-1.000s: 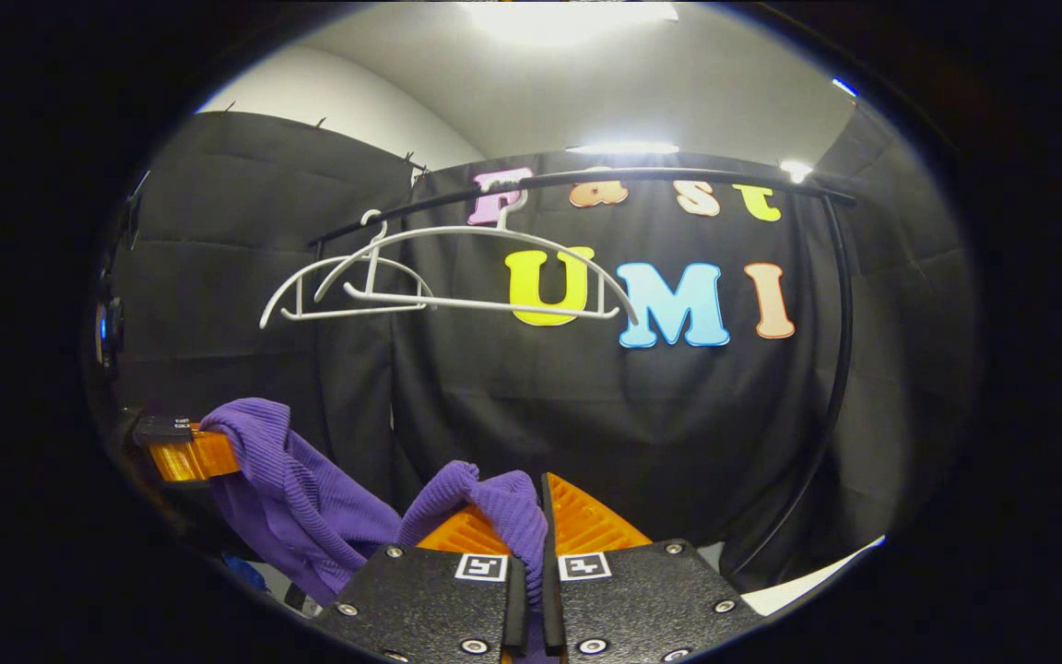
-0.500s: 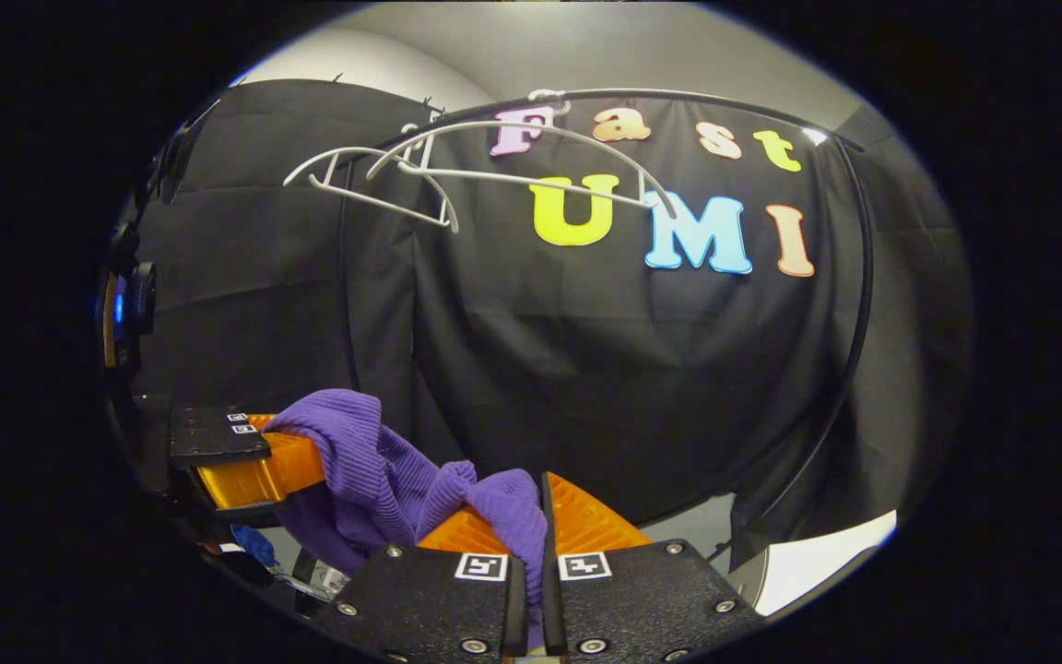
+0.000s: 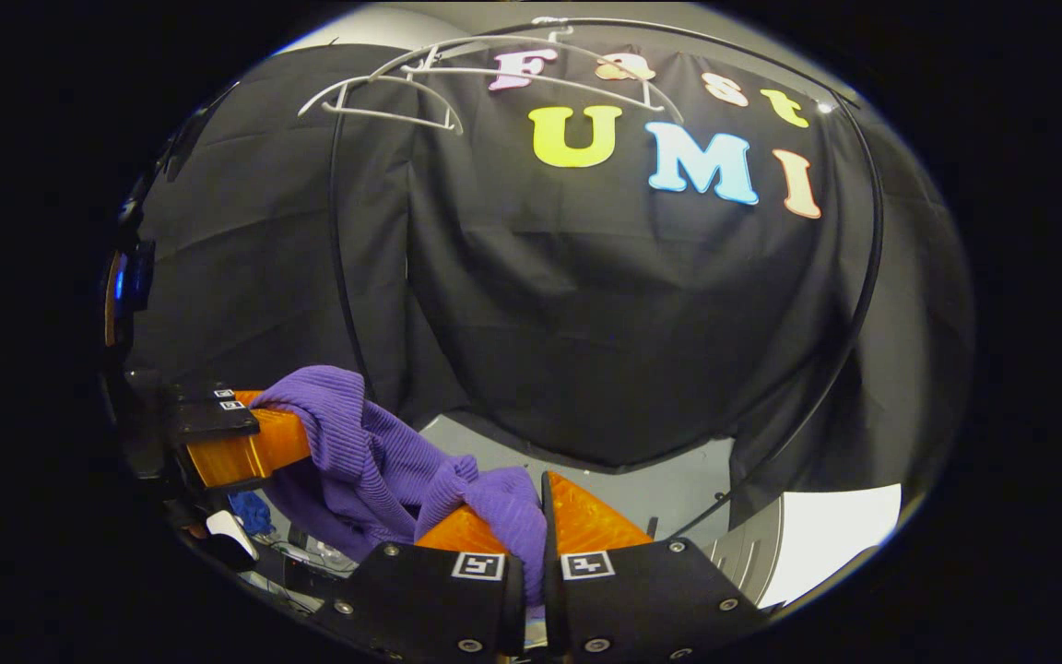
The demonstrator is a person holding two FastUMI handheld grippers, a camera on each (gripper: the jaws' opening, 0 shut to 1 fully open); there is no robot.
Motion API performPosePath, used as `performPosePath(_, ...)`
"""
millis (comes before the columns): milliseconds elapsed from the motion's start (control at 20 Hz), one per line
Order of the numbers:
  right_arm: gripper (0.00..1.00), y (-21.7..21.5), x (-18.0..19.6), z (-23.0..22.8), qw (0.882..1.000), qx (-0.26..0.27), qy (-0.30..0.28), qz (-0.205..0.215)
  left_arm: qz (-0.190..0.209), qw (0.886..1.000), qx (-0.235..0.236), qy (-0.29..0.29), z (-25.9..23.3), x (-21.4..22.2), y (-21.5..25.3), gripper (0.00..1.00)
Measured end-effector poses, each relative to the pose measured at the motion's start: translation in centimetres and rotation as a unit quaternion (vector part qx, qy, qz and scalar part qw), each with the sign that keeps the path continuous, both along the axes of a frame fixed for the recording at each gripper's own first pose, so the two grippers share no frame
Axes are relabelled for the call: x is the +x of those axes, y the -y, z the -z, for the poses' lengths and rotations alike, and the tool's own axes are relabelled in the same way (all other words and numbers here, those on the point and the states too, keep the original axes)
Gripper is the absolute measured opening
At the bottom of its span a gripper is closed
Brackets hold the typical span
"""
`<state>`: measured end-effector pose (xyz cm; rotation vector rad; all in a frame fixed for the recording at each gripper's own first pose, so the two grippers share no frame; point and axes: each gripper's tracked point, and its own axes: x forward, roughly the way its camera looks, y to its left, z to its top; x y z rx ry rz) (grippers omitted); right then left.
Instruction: Grasp the clothes on the hanger with both hands and then place them into the laundry hamper below.
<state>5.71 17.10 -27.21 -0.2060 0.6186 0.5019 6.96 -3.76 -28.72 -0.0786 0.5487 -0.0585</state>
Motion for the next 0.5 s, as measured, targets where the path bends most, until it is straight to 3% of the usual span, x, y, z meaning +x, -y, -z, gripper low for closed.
performPosePath(250, 0.09, 1.0, -2.0, 4.5, 0.998, -0.040, -0.037, -0.009, 0.000, 0.999, 0.012, -0.053, 5.3, -1.2, -0.3, 0.00)
performPosePath(500, 0.14, 3.0, -3.1, 8.0, 0.993, -0.088, -0.078, -0.008, 0.006, 0.994, 0.033, -0.103, 8.5, -2.4, -0.1, 0.04)
